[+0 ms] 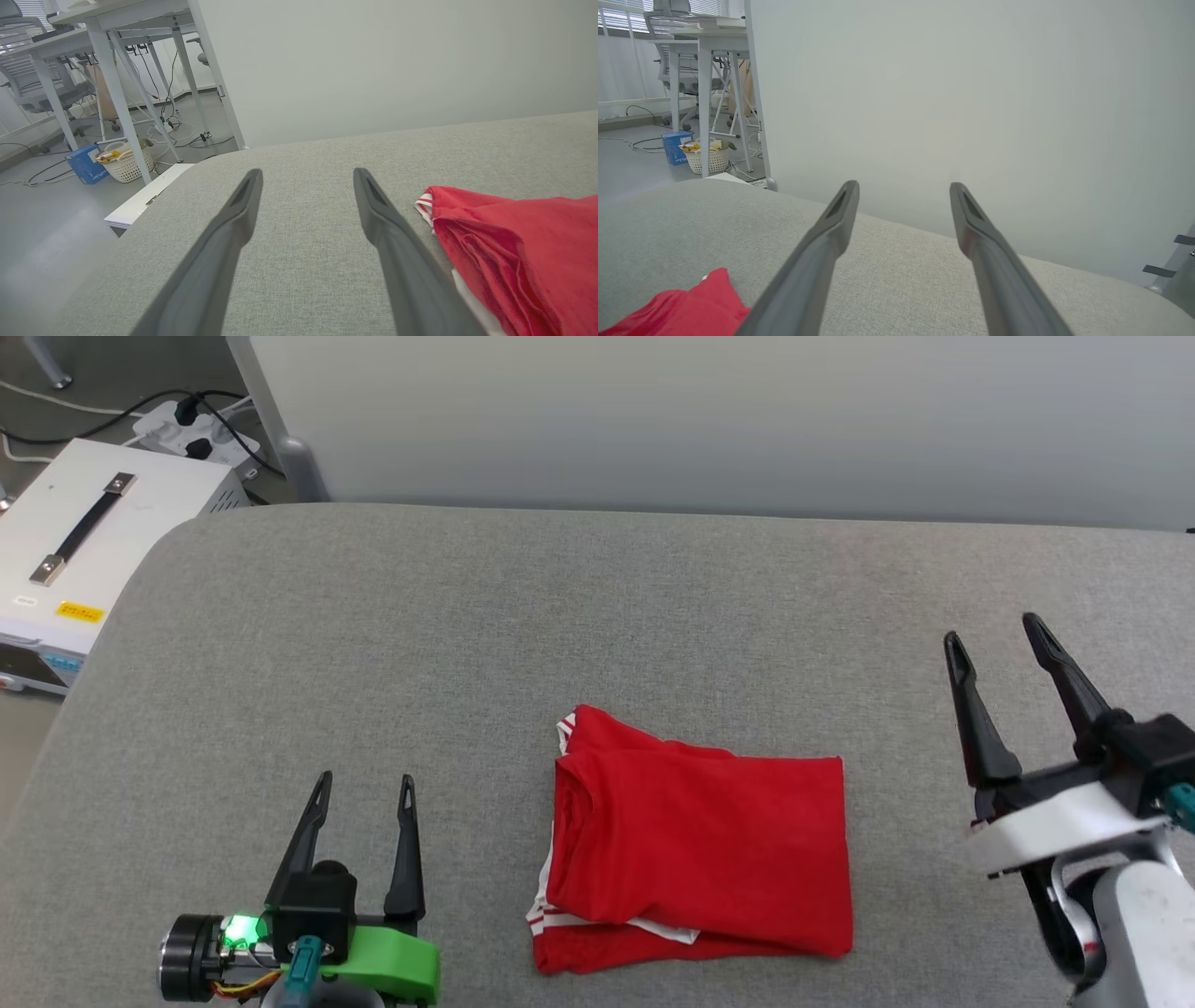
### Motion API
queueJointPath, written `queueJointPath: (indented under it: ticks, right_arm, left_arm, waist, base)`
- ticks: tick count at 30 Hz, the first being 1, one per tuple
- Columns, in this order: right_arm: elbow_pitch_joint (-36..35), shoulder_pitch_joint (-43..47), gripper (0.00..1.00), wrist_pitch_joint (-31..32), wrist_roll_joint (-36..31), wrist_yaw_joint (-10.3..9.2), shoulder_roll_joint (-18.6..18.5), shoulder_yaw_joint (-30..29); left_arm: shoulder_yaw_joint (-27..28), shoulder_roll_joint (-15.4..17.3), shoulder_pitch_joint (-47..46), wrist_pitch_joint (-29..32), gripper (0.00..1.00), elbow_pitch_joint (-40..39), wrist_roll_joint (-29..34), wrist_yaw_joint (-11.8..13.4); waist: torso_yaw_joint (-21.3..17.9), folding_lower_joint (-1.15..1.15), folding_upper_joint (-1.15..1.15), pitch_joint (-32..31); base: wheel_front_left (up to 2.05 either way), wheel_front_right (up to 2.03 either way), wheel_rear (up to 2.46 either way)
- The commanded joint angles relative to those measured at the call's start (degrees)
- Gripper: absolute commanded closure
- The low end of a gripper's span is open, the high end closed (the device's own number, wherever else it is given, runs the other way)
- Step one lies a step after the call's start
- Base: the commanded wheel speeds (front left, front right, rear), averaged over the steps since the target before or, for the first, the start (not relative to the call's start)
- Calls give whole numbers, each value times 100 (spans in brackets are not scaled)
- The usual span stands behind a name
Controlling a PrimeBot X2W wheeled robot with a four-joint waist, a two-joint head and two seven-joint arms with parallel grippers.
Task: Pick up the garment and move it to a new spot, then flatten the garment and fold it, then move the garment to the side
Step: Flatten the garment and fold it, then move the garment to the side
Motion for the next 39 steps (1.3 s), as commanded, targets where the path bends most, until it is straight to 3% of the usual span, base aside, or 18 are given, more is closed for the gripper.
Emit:
queueJointPath:
  ticks: [1,6,13,32,39]
  right_arm:
    - [-182,233,0,-50,-155,-5,152,-172]
    - [-718,985,0,-51,-569,-5,689,-695]
    - [-957,1576,0,-52,-661,-5,1017,-952]
    - [-901,1823,0,-52,-715,-5,1108,-986]
    - [-1067,1220,0,-52,-688,-5,1018,-1147]
  left_arm:
    - [-11,46,72,-34,0,-13,7,-2]
    - [-37,65,127,-34,0,-24,5,-21]
    - [-92,91,204,-34,0,-15,-4,-72]
    - [-142,115,252,-34,0,-5,-9,-80]
    - [-118,115,243,-34,0,7,-23,-60]
  waist:
    - [-2,0,0,-32]
    - [16,0,0,-117]
    - [19,0,0,-177]
    - [60,0,0,-199]
    - [42,0,0,-199]
  base:
    - [0,0,0]
    - [0,0,0]
    - [0,0,0]
    - [0,0,0]
    - [0,0,0]
